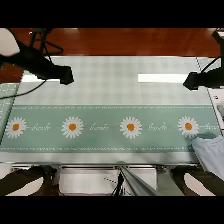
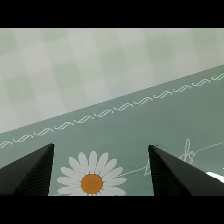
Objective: Fold the shirts.
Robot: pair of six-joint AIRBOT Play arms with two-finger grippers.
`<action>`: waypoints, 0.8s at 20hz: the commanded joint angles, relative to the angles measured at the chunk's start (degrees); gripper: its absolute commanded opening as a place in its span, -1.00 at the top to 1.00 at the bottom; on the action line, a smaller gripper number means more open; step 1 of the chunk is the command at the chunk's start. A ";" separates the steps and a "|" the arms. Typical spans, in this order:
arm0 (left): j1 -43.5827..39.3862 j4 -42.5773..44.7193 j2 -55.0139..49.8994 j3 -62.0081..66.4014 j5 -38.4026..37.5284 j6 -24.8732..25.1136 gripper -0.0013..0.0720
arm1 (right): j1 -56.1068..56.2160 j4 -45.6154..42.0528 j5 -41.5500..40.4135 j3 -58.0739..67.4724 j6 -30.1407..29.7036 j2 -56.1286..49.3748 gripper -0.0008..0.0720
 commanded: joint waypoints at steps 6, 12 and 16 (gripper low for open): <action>-4.72 6.16 6.43 -9.88 9.68 -10.51 -1.00 | 1.29 3.26 1.97 -0.50 0.00 -1.31 -0.71; -4.72 6.16 6.43 -9.86 9.68 -10.51 -1.00 | 1.29 3.23 1.92 -0.48 -0.02 -1.27 -0.71; -4.72 6.14 6.43 -9.86 9.68 -10.51 -1.00 | 1.29 3.23 1.90 -0.48 -0.02 -1.27 -0.71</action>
